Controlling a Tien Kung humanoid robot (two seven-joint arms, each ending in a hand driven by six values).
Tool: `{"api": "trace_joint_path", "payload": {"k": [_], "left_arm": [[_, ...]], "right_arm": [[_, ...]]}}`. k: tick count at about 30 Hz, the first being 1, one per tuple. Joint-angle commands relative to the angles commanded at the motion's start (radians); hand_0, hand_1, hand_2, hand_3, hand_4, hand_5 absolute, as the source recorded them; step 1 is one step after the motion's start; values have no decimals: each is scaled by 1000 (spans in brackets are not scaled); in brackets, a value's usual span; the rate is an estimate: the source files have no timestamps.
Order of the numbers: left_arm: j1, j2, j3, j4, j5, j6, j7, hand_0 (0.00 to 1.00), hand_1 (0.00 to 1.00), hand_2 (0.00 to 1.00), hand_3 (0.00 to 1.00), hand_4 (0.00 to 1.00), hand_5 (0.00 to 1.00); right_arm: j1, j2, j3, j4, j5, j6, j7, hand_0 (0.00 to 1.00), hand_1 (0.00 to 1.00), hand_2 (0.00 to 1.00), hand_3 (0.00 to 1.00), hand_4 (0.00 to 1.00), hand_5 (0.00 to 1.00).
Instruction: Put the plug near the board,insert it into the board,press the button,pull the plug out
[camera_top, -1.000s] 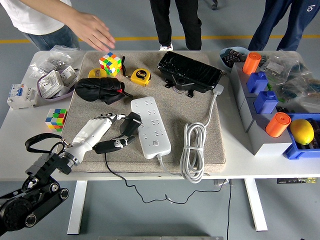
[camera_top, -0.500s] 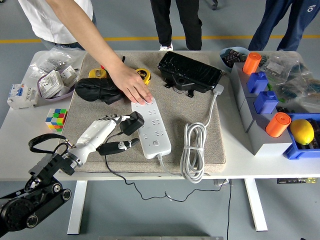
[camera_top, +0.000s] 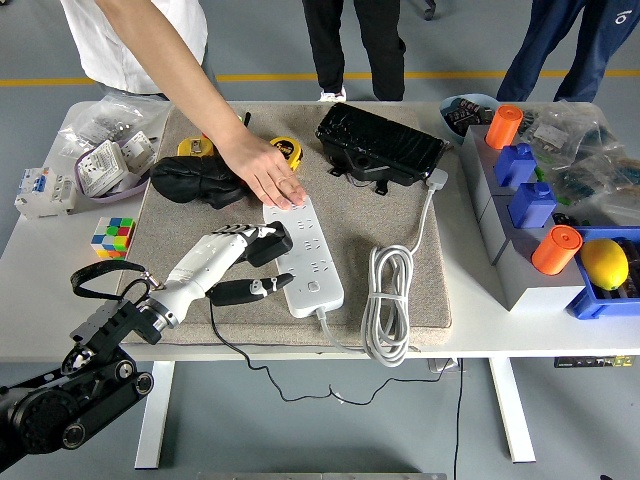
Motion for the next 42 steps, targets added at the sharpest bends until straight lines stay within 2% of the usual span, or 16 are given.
{"api": "trace_joint_path", "payload": {"k": [16, 42], "left_arm": [[-38, -7, 35, 0, -3, -9, 13, 831, 855, 861, 802, 893, 908], [-51, -15, 59, 3, -3, -20, 25, 821, 849, 857, 797, 901, 909]], "right_arm": [[1, -2, -1, 1, 2, -1, 4, 606, 624, 597, 544, 910, 383], [2, 1, 3, 1, 5, -7, 13, 605, 623, 595, 543, 905, 379]]}}
